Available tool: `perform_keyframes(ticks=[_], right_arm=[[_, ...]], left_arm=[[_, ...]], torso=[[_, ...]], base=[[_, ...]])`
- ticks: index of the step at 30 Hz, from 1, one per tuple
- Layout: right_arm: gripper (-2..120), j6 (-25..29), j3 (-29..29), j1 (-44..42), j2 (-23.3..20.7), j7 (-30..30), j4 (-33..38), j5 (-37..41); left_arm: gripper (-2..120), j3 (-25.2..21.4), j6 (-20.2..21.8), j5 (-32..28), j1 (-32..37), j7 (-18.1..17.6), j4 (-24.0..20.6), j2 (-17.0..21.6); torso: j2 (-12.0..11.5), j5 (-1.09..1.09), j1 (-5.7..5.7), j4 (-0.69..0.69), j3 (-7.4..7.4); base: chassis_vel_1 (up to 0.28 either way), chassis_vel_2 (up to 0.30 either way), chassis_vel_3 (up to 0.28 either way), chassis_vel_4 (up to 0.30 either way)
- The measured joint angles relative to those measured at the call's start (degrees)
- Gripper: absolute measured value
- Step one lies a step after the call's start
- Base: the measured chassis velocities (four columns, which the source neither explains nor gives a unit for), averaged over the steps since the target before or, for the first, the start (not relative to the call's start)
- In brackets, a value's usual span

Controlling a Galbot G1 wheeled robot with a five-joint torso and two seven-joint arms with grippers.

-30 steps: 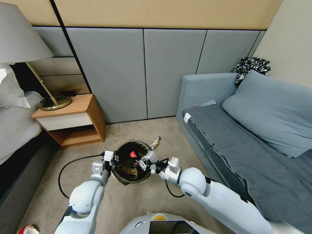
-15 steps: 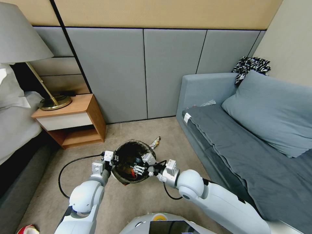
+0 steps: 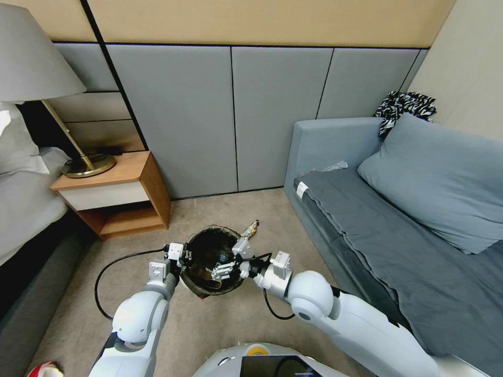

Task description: Pick up the trash bin, then pick up the garbage from the floor and place it into the trash bin.

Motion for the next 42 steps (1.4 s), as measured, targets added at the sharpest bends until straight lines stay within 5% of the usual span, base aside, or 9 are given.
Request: perform_keyframes(ticks=[4,15,18,21,30,42], right_arm=[[100,2.61,3.01,-1.55,0.03,2.9,0.2,-0.3],[100,13.02,24.26,-21.43,6.16,5.95,-6.66,-17.26],[100,15.14,28.79,-26.26,9.42,5.47,-7.74,-21.46],[100,19.85,34.9,-34.49,17.77,4.23,-9.93,-27.23],[100,26.21,40.96,-43.92,24.53,1.18,-12.68,-32.45],[100,26.93,40.82,-45.79,25.39,0.66,-12.18,-33.43]], left_arm=[[4,-0.23,-0.03,0.13,0.07,0.0,0.0,-0.34],[4,-1.36,-0.46,0.36,0.83,0.14,-0.44,-0.9],[4,-1.43,-0.57,0.39,1.01,0.21,-0.44,-1.01],[4,-1.62,-0.59,0.43,1.17,0.35,-0.45,-1.03],[4,-1.88,-0.59,0.57,1.58,0.51,-0.75,-1.0],[4,-2.36,-0.59,0.71,1.71,0.68,-1.12,-1.09]], torso=[[0.0,0.0,0.0,0.03,0.0],[0.0,0.01,0.0,-0.01,0.0],[0.0,0.01,0.0,-0.02,0.0],[0.0,0.0,0.0,0.01,0.0],[0.0,-0.01,0.0,0.0,0.0],[0.0,-0.01,0.0,0.02,0.0]], base=[[0.0,0.0,0.0,0.0],[0.0,0.0,0.0,0.0],[0.0,0.0,0.0,0.0],[0.0,0.0,0.0,0.0],[0.0,0.0,0.0,0.0],[0.015,0.015,0.019,0.017]])
